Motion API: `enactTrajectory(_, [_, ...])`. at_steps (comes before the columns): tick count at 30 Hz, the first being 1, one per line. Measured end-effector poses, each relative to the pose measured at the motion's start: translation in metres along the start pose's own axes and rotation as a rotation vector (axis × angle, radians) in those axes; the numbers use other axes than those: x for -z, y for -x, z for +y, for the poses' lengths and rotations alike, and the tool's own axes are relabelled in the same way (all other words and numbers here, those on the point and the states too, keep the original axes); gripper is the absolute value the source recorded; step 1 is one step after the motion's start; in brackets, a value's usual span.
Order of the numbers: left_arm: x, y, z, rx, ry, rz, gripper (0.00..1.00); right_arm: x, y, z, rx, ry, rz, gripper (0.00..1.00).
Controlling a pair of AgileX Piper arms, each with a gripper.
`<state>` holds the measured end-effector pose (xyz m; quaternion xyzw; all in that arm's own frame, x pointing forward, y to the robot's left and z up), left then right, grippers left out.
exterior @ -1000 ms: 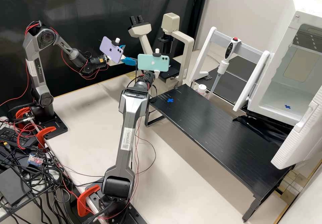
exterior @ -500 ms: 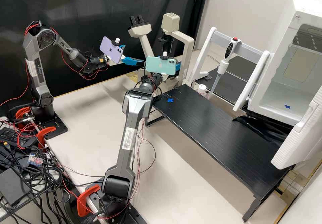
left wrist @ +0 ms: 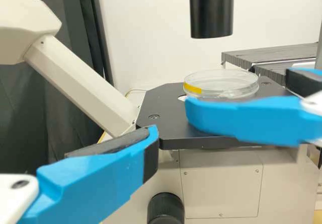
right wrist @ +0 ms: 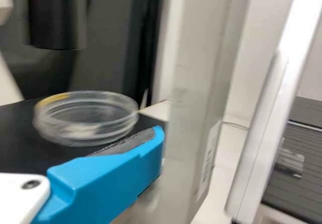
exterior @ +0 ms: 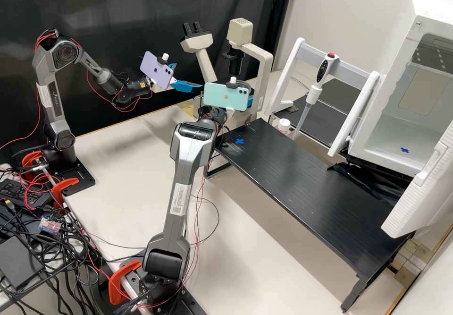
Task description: Move the petri dish to the microscope
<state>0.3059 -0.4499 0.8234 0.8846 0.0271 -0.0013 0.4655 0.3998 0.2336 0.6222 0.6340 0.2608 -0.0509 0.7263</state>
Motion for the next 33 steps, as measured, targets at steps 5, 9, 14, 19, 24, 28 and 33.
enactTrajectory(5, [0.000,0.000,0.000,0.000,0.000,0.000,1.00,0.005,0.045,0.007,0.000,0.048,0.059,1.00])
enactTrajectory(9, [0.000,0.000,0.000,0.000,0.000,0.000,1.00,0.003,0.081,0.009,-0.026,0.105,0.118,1.00])
enactTrajectory(14, [0.000,0.000,0.000,0.000,0.000,0.000,1.00,-0.022,0.131,0.029,-0.157,0.162,0.177,1.00])
enactTrajectory(19, [0.000,0.000,0.000,0.000,0.000,0.000,1.00,-0.056,0.174,0.052,-0.311,0.123,0.165,1.00])
enactTrajectory(24, [0.000,0.000,0.000,0.000,0.000,0.000,1.00,-0.095,0.218,0.072,-0.432,0.079,0.056,1.00])
enactTrajectory(28, [0.000,0.000,0.000,0.000,0.000,0.000,1.00,-0.116,0.243,0.080,-0.512,0.040,-0.064,1.00])
enactTrajectory(33, [0.000,0.000,0.000,0.000,0.000,0.000,1.00,-0.134,0.262,0.089,-0.595,-0.048,-0.149,1.00])
